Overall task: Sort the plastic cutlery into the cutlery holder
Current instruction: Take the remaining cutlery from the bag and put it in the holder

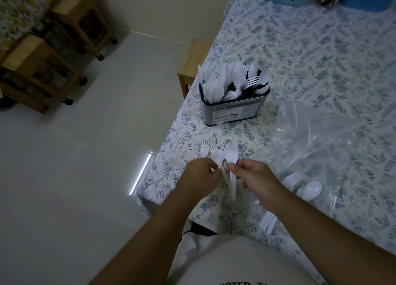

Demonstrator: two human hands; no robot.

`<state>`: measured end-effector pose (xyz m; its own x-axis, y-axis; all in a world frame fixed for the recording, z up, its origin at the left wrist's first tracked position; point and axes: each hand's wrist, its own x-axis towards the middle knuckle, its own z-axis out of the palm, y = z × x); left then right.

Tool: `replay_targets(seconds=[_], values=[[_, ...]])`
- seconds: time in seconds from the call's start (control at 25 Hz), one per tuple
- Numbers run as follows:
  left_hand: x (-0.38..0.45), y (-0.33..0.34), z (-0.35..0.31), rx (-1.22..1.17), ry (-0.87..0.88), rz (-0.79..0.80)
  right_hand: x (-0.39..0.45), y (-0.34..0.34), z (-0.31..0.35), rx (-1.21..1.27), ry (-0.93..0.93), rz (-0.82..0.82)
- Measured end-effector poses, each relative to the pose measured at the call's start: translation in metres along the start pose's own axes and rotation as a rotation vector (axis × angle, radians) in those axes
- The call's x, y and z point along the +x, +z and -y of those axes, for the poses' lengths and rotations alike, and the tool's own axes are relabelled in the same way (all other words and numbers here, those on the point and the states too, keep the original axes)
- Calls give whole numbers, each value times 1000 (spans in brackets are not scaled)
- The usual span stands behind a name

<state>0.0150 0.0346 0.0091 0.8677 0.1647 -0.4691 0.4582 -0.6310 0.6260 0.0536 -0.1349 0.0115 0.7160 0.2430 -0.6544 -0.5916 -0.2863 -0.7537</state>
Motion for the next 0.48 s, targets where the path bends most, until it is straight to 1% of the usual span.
replay_targets(seconds=[0.04,0.08,0.12,0.16,0.2,0.32,0.4,0.48], values=[[2,-3,4,-14,-73,-116,0,-2,2,-12,-22,-34],[5,-5,7,-40,-133,-219,1,-3,2,37,-30,-48],[8,-5,11,-77,-168,-292,-1,-3,3,127,-20,-38],[12,-4,14,-128,-178,-329,-2,-2,2,203,0,-20],[16,-3,15,-177,-173,-347,-3,-1,2,211,5,-12],[32,0,17,-216,-181,-364,-3,1,-6,47,8,-9],[40,3,18,-173,-178,-357,-2,0,-9,58,46,-5],[38,-1,13,-196,-193,-345,-2,0,-10,51,50,-28]])
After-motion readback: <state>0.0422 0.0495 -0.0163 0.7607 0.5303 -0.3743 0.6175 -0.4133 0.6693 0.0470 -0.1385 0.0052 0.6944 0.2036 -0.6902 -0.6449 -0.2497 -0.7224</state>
